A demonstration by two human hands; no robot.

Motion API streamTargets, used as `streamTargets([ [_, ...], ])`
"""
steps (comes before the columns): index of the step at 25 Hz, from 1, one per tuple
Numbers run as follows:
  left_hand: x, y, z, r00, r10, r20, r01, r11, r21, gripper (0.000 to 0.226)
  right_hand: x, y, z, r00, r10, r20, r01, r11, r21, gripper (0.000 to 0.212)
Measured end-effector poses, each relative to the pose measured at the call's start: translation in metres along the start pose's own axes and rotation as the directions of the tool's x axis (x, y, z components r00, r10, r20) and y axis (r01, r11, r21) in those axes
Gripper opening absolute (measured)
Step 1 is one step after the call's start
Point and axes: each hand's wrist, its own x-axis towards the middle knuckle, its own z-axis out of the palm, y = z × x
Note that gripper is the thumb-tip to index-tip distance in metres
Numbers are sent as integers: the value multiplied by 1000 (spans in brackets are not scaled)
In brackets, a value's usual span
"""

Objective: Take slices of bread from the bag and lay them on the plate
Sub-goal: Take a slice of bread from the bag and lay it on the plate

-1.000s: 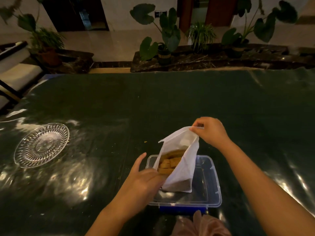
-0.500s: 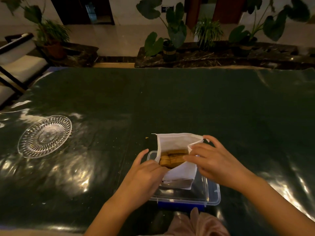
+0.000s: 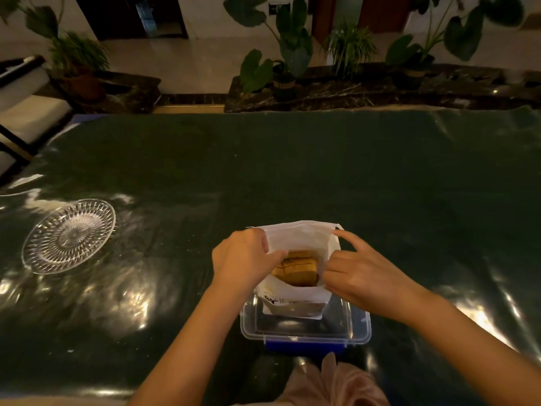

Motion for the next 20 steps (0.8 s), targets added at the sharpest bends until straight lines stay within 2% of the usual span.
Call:
streamTargets([
  [2,-1,-7,2,999,18,-28,-18,1000,-13,20,-4,0,2,1000,-2,-15,2,1000,6,13],
  [3,-3,-15,1,999,0,-40,-2,999,-47,22,-7,2,3,999,5,-31,-5,1000,21,13],
  [5,-6,-29,-2,998,-59,-9,56,981,-186,24,-13,6,1,998,55,-40,-51,995,80,10],
  [7,-12,-36,-3,994,-99,48,110,935,-338,23,-13,8,-3,989,145,26,-147,973,180,6],
  [9,-15,-37,-2,993,-104,60,119,901,-418,22,-6,6,-7,966,229,118,-254,919,301,10],
  [12,-17,-39,-2,993,-94,71,116,887,-446,18,24,-3,-13,913,361,189,-406,762,504,22],
  [14,-18,-40,-2,992,-88,93,120,889,-441,17,49,-7,-11,866,432,252,-499,704,506,26],
  [16,-20,-39,-2,991,-77,110,118,891,-438,18,77,-9,-4,831,404,381,-550,693,465,32],
  [18,-21,-39,-2,991,-69,112,112,892,-438,18,104,-11,10,752,344,563,-614,676,408,34],
  [20,-21,-39,-2,990,-75,118,121,882,-455,17,122,-7,28,571,361,737,-704,677,214,37],
])
